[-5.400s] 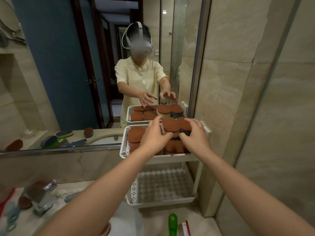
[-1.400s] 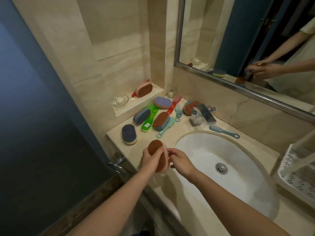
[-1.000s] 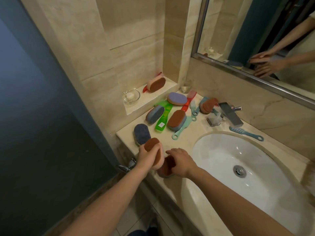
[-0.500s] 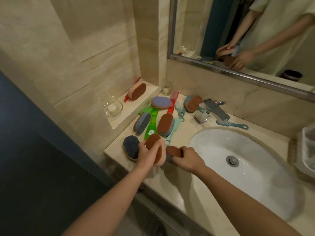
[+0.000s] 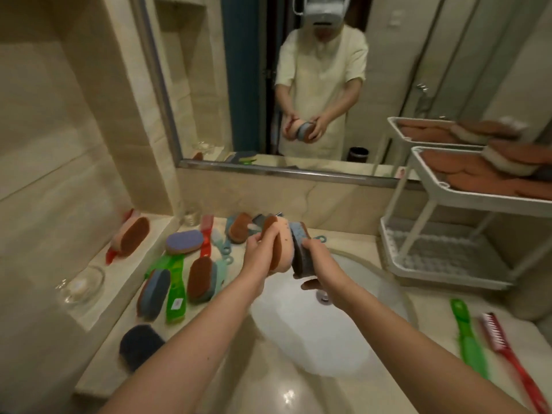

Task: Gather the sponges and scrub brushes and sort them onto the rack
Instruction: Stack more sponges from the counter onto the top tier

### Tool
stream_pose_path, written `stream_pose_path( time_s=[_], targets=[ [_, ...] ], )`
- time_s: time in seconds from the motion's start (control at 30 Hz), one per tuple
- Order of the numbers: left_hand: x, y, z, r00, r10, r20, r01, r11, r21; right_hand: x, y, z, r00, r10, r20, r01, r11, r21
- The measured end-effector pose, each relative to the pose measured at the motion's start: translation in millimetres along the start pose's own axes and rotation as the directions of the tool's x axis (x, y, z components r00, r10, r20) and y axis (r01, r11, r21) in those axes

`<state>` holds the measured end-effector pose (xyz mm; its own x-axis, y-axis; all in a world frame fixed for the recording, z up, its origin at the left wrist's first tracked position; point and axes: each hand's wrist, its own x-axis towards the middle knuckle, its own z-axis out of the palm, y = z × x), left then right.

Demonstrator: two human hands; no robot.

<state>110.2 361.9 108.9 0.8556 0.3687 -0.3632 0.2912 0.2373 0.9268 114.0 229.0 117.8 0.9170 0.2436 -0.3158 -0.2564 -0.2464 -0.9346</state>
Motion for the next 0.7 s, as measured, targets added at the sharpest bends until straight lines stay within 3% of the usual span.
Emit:
stream_pose_path(
  time_s=[0.27, 0.7],
  targets=[
    [-21, 54, 85, 0.949, 0.091, 0.303, -0.098, 0.995, 0.006, -16, -44, -84, 0.978, -0.151, -0.146, 0.157, 0.987, 0.029],
    [-64, 125, 196, 0.840, 0.292, 0.458, -0.216, 0.953, -0.211, -26, -110, -212, 0.880, -0.319, -0.352, 0.386, 0.912, 0.137]
  ],
)
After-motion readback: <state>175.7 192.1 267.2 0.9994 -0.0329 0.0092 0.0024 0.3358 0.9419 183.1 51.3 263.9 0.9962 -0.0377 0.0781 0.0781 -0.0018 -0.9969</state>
